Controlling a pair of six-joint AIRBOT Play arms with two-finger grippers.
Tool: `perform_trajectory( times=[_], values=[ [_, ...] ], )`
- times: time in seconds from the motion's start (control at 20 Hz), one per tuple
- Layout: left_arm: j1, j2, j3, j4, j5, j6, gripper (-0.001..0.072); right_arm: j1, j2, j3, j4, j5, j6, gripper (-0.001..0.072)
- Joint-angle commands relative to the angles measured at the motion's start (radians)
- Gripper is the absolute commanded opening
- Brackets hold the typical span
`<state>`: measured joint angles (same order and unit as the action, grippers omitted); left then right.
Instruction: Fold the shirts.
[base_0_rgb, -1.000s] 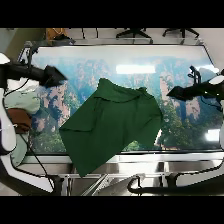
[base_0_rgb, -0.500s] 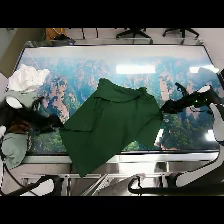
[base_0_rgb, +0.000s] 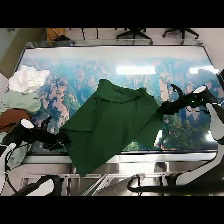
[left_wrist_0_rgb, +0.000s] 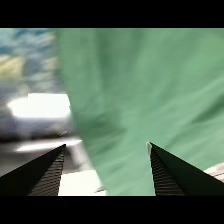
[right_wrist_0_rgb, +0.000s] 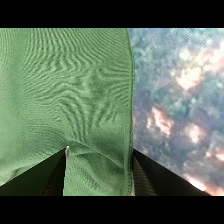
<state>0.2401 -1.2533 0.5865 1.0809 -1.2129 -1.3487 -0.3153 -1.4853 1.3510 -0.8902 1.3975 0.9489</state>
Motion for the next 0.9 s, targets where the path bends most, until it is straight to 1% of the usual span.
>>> perform_trajectory(
  times=[0.0, 0.05, 0.1, 0.15, 0.2, 0.25, 0.35, 0.45, 0.55, 0.6, 0.7, 0.8, 0.85],
  values=[
    [0.0, -0.074, -0.031, -0.207, 0.143, 0.114, 0.0589, 0.002, -0.001, 0.0, -0.003, 0.0, -0.003, 0.0453],
    [0.0, -0.113, -0.031, -0.274, 0.147, 0.159, 0.0587, 0.001, -0.001, 0.0, -0.002, 0.009, -0.004, 0.0423],
    [0.0, -0.154, -0.024, -0.33, 0.145, 0.201, 0.0348, 0.002, -0.001, 0.0, -0.003, 0.028, -0.01, 0.0346],
    [0.0, -0.195, 0.009, -0.369, 0.125, 0.259, 0.0005, 0.001, -0.001, 0.0, -0.004, 0.047, -0.011, 0.0339],
    [0.0, -0.228, 0.052, -0.398, 0.104, 0.267, 0.0013, 0.001, 0.0, 0.0, -0.003, 0.057, -0.011, 0.0238],
    [0.0, -0.256, 0.112, -0.434, 0.084, 0.267, 0.0012, 0.001, 0.0, 0.0, -0.003, 0.063, -0.012, 0.0018],
    [-0.001, -0.292, 0.265, -0.481, 0.064, 0.265, 0.0011, -0.001, 0.004, 0.0, -0.004, 0.074, 0.005, 0.002],
    [-0.003, -0.316, 0.453, -0.477, 0.072, 0.23, 0.001, -0.001, 0.017, -0.007, -0.004, 0.094, 0.032, 0.002],
    [-0.004, -0.362, 0.646, -0.468, 0.073, 0.201, 0.001, -0.001, 0.059, -0.07, -0.003, 0.072, 0.063, 0.002],
    [-0.009, -0.402, 0.743, -0.459, 0.06, 0.186, 0.001, -0.001, 0.092, -0.129, -0.003, 0.042, 0.079, 0.0019],
    [-0.033, -0.485, 0.895, -0.38, 0.004, 0.14, 0.0012, -0.001, 0.175, -0.281, 0.005, -0.053, 0.104, 0.002],
    [-0.056, -0.556, 0.978, -0.304, -0.077, 0.114, 0.0016, -0.001, 0.249, -0.408, 0.035, -0.159, 0.103, 0.002],
    [-0.064, -0.593, 1.021, -0.264, -0.123, 0.092, 0.0018, -0.001, 0.269, -0.436, 0.04, -0.186, 0.103, 0.002]
  ],
)
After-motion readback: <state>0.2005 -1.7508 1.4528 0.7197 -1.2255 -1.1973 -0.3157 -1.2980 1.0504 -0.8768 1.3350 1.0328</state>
